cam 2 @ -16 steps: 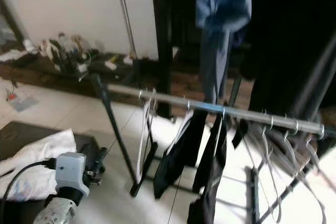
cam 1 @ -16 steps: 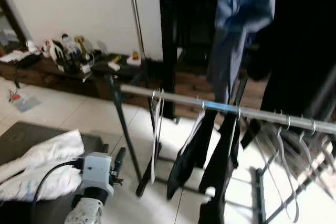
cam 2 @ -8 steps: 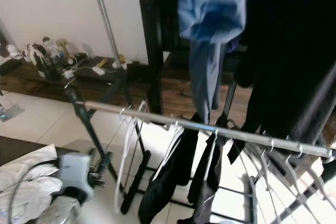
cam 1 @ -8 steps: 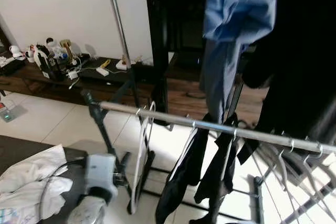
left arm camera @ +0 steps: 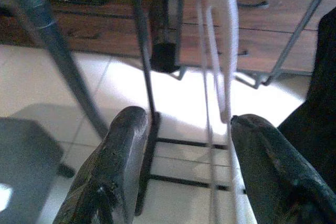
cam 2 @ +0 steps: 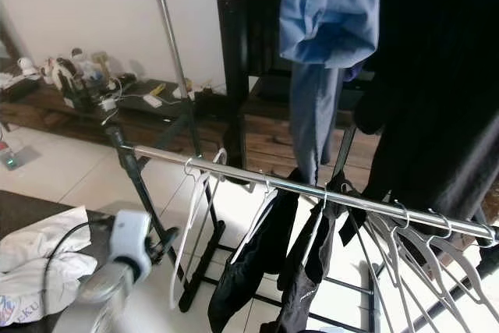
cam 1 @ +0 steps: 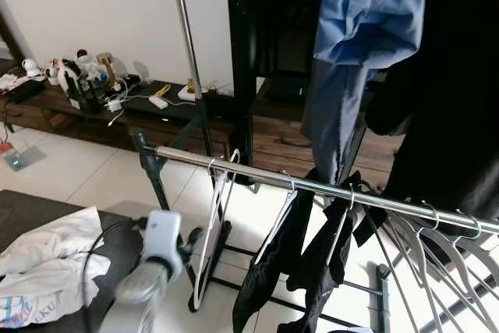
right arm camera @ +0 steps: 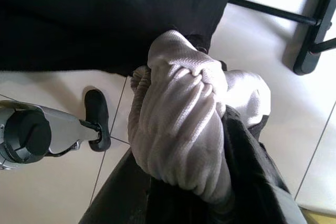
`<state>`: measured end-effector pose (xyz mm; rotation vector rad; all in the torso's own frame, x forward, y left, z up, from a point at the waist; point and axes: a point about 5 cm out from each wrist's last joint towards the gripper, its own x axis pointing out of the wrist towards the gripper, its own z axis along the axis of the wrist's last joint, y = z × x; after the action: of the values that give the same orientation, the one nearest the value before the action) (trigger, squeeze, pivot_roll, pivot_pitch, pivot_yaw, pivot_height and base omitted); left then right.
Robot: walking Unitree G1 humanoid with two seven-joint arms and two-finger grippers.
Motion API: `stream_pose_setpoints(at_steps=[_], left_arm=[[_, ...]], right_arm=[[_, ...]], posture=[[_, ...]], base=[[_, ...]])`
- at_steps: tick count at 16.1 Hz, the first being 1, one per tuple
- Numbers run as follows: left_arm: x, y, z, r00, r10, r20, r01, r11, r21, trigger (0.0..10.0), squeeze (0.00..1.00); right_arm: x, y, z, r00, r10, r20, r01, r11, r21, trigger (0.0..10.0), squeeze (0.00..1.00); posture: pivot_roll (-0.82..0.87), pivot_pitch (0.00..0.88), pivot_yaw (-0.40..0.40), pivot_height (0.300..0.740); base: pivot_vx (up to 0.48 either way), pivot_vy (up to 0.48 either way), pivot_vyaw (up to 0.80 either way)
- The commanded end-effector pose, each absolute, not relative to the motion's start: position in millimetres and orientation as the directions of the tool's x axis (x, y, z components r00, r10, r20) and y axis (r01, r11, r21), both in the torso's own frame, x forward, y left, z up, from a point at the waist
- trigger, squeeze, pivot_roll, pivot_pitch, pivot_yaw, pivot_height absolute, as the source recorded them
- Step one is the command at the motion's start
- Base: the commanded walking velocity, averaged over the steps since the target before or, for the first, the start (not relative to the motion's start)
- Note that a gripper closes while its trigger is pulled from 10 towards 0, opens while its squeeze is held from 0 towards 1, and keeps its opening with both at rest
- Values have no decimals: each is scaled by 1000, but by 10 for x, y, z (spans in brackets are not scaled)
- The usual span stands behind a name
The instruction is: Hang hanger
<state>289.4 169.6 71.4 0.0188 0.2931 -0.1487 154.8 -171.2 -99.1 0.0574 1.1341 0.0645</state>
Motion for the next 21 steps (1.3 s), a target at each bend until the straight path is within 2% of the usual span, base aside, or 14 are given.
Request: stream_pose_setpoints(at_steps=[1,2,3,5,12,13,14,21], left_arm=[[2990,1681,702,937,-156,-313,149,988,-44,10000,1000],[3067,1656,701,930,-173,-325,169,985,-40,10000,396],[3127,1654,713,930,-172,-326,166,985,-47,10000,0],[3240,1603,678,904,-219,-368,217,975,-49,10000,0],[3432,1570,728,907,-191,-374,195,980,-28,10000,0],[3469,1564,760,915,-182,-359,185,982,-26,4118,0],[3508,1554,797,922,-177,-346,178,984,-28,0,0],[3566,1527,843,931,-183,-317,176,983,-49,0,0]], right_arm=[[1537,-1717,-994,417,83,-905,-25,997,80,10000,0],[1533,-1718,-996,417,83,-905,-24,996,80,10000,0],[1529,-1718,-997,416,84,-906,-25,996,80,10000,0],[1507,-1716,-1005,413,86,-907,-25,996,83,10000,0],[1408,-1701,-1041,401,89,-912,1,995,98,10000,0],[1399,-1699,-1044,399,90,-913,1,995,99,10000,0],[1393,-1699,-1047,397,91,-913,2,995,100,10000,0],[1401,-1698,-1044,399,91,-912,4,995,101,10000,0]], posture=[[5,84,-32,740],[4,91,-32,740],[-1,104,-33,740],[-12,121,-28,740],[-44,185,-8,740],[-48,190,-8,740],[-50,193,-8,740],[-50,196,-8,740]], base=[[0,0,0],[0,0,0],[0,0,0],[0,0,0],[0,0,0],[0,0,0],[0,0,0],[0,0,0]])
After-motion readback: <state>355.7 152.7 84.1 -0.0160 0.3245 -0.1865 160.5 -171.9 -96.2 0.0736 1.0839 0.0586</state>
